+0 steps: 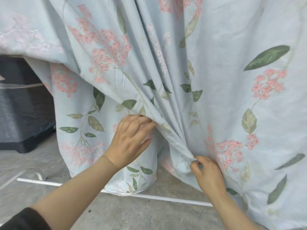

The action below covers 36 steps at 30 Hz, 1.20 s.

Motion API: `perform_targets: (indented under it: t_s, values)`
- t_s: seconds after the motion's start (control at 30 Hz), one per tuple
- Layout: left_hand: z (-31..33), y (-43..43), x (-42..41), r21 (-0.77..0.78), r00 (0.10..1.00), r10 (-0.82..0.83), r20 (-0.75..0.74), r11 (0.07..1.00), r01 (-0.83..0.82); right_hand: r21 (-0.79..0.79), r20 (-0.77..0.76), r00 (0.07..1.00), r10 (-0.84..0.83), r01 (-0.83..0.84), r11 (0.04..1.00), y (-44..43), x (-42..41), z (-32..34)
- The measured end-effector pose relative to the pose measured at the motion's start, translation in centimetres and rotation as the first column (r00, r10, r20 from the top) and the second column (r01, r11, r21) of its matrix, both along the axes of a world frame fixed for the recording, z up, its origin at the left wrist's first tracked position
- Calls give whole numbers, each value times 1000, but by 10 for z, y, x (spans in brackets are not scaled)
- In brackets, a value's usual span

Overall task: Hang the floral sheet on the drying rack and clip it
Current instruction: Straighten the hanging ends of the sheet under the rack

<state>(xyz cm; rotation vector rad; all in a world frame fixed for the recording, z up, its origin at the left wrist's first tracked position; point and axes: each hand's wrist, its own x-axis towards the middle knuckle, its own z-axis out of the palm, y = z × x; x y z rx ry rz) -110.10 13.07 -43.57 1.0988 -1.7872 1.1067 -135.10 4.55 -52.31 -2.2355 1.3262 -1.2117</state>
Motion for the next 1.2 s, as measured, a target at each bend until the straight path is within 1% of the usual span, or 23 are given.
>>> perform_targets:
  t_s: [0.07,0.13,0.2,0.23,0.33,0.37,0.4,0.47,0.53,0.57,0.67,0.7,0.77,0.8,0.83,0.93,0.97,1.07,1.2]
  values:
    - [22,-5,-5,-69,999,-12,48,997,15,36,18,1000,2,-2,999,-1,-3,1]
    - [42,-13,-3,-51,990,27,140,999,-20,58,24,1000,2,-3,998,-1,-6,5]
    - [57,-20,2,-28,966,105,235,994,-102,80,60,998,17,-22,997,-1,-9,9]
    - [63,-23,4,-46,958,135,255,991,-127,89,76,997,26,-32,996,0,-11,11]
    - [80,-29,6,-178,952,178,248,975,-135,72,79,996,33,-38,997,1,-15,15]
    - [86,-30,5,-190,952,182,246,972,-136,56,88,996,29,-34,998,1,-17,17]
    - [90,-31,4,-163,954,169,249,978,-131,41,107,994,19,-23,999,1,-17,19]
    - [93,-32,4,-31,964,90,252,996,-85,18,161,986,-31,29,999,0,-19,23]
    - [93,-29,8,129,979,14,204,991,-41,-1,201,976,-80,82,997,-2,-19,28]
    - [95,-26,11,200,983,0,181,979,-37,-20,202,975,-97,103,994,-2,-19,30]
    - [102,-16,23,375,991,-47,122,927,-2,-70,155,978,-138,150,986,-8,-17,35]
    - [97,-14,28,432,995,-56,87,902,13,-66,143,978,-151,162,985,-10,-16,35]
    - [71,-8,36,524,999,-13,42,852,-12,-54,142,974,-175,185,981,-13,-14,35]
    - [52,-6,40,540,999,25,20,841,-32,-50,143,975,-173,182,982,-13,-13,34]
    - [32,-4,45,535,998,60,-34,844,-33,-51,135,978,-158,166,985,-12,-10,33]
    - [-7,0,56,486,945,124,-302,873,41,-74,114,986,-125,134,988,-6,2,30]
    - [-12,-1,55,487,927,130,-352,871,63,-67,133,982,-133,143,987,-7,5,28]
    - [-29,-5,38,507,894,120,-431,852,129,-48,179,966,-184,195,980,-10,8,23]
    - [-62,-14,22,523,848,108,-519,825,215,-79,157,971,-182,196,977,-7,12,22]
